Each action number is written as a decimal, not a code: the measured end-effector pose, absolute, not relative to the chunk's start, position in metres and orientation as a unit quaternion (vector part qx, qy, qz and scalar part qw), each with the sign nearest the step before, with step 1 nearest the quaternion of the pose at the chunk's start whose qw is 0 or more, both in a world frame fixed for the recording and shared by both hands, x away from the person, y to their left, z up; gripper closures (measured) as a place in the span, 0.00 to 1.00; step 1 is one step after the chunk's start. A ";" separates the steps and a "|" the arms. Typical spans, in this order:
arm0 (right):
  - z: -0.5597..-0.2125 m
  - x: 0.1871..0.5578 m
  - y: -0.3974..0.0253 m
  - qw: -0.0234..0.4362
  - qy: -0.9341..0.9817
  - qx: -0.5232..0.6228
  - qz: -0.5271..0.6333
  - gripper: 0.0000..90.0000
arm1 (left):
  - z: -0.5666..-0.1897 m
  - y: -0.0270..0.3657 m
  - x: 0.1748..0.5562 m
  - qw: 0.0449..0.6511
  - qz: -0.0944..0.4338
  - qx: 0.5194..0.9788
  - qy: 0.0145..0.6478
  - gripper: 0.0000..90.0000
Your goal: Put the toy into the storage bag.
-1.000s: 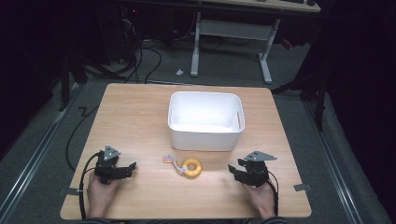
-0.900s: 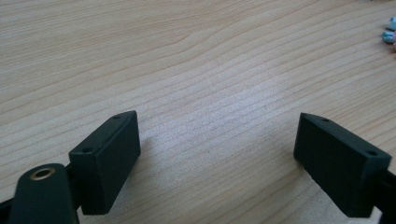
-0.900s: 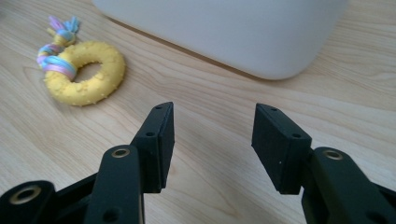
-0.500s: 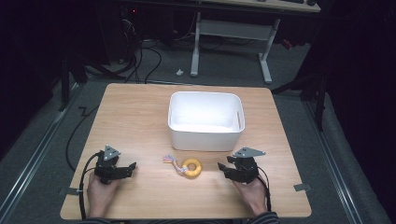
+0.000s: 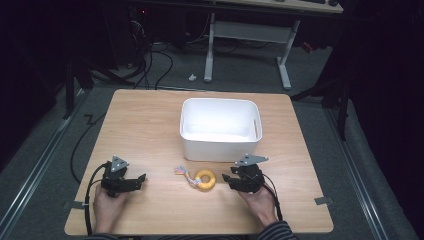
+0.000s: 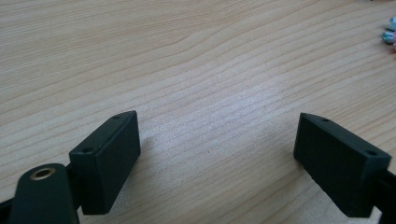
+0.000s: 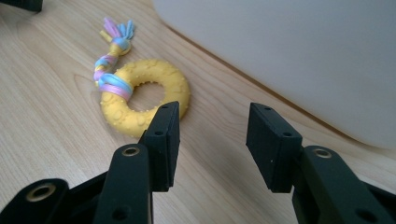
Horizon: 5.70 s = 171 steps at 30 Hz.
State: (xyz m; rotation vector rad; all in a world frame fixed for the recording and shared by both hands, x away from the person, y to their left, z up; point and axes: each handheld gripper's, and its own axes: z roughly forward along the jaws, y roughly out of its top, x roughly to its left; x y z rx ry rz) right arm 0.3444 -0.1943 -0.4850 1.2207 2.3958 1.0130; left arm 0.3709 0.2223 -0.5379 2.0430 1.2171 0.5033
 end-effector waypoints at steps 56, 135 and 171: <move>-0.510 0.378 -0.133 0.101 0.867 0.404 0.272 0.72 | -0.538 0.222 0.371 0.348 0.194 0.788 0.470 0.17; -0.401 0.319 -0.222 0.166 0.848 0.356 0.357 0.77 | -0.538 0.223 0.372 0.349 0.193 0.788 0.470 0.17; -0.337 0.340 -0.224 0.177 0.833 0.342 0.397 0.77 | -0.538 0.223 0.372 0.349 0.192 0.787 0.470 0.17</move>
